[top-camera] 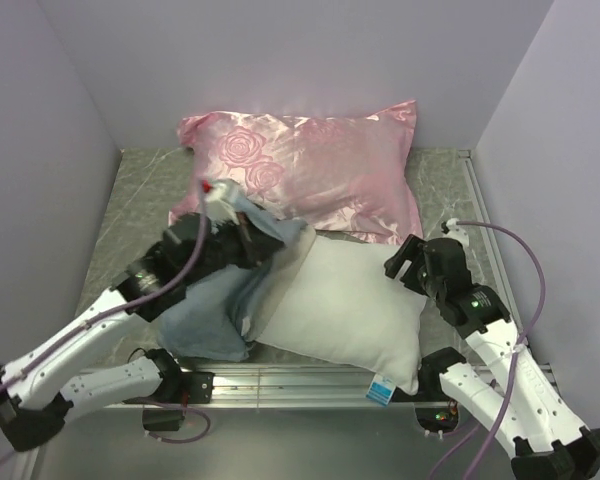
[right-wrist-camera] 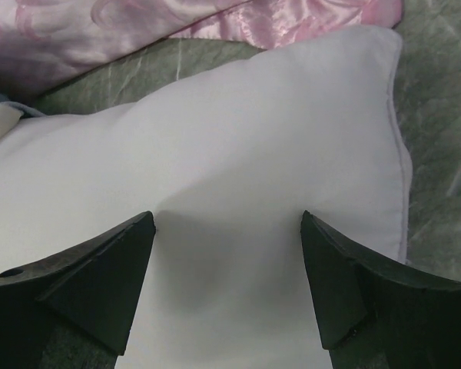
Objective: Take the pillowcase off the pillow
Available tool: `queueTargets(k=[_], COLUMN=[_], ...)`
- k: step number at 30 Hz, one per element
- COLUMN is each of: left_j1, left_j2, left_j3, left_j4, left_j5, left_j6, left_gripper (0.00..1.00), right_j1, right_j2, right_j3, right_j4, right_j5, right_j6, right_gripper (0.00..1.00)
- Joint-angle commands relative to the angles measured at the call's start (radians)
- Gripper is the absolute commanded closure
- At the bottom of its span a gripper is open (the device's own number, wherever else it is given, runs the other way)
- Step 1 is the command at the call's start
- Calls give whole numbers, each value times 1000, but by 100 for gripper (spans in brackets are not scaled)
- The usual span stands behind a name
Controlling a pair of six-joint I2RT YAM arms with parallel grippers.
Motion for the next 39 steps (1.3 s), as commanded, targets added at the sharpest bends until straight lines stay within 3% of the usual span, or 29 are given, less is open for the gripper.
queueTargets(k=[1, 4, 6, 7, 9, 10, 13, 17, 22, 25, 26, 28, 29, 31, 32, 35, 37, 38, 39], left_j1=[-242, -413, -502, -519, -534, -534, -534, -554, -559, -559, -559, -557, -553, -533, -487, -379, -308, -215, -165], left_j2=[56, 132, 182, 194, 217, 217, 218, 327, 237, 150, 101, 32, 15, -25, -33, -61, -73, -74, -76], left_j3=[-3, -58, -122, -139, -158, -150, -81, 63, 115, 170, 180, 213, 238, 246, 241, 191, 139, 75, 39], left_j4=[167, 230, 296, 316, 339, 330, 293, 198, 160, 74, -8, -137, -296, -459, -571, -636, -597, -562, -441], left_j5=[-62, -194, -252, -260, -267, -279, -247, -242, -394, -581, -721, -866, -1018, -1092, -1095, -1037, -948, -893, -826], left_j6=[-61, -116, -160, -168, -167, -158, -74, -4, 43, 40, 25, -87, -209, -312, -357, -391, -336, -260, -204], left_gripper=[99, 99, 94, 83, 70, 53, 31, 29, 22, 21, 22, 22, 23, 20, 20, 19, 18, 18, 22], right_j1=[-3, -3, -1, -1, -1, -1, -1, 5, 5, 5, 6, 6, 12, 26, 43, 71, 114, 135, 166], right_j2=[38, 52, 55, 58, 58, 58, 57, 42, 22, 2, -18, -29, -28, -20, -18, -3, 17, 21, 31], right_j3=[-27, -48, -56, -60, -63, -68, -83, -85, -53, -42, -36, -5, 10, 42, 48, 53, 58, 62, 70], right_j4=[96, 133, 146, 151, 154, 159, 172, 183, 150, 130, 127, 113, 105, 93, 93, 105, 114, 117, 117], right_j5=[-67, -88, -93, -93, -99, -102, -104, -108, -99, -91, -97, -107, -116, -110, -107, -102, -90, -76, -67], right_j6=[19, 26, 30, 30, 28, 26, 26, 34, 8, 5, 0, -7, -16, -21, -20, -7, 2, 13, 17], right_gripper=[16, 16, 16, 17, 17, 17, 17, 20, 20, 20, 21, 20, 21, 20, 20, 21, 21, 21, 21])
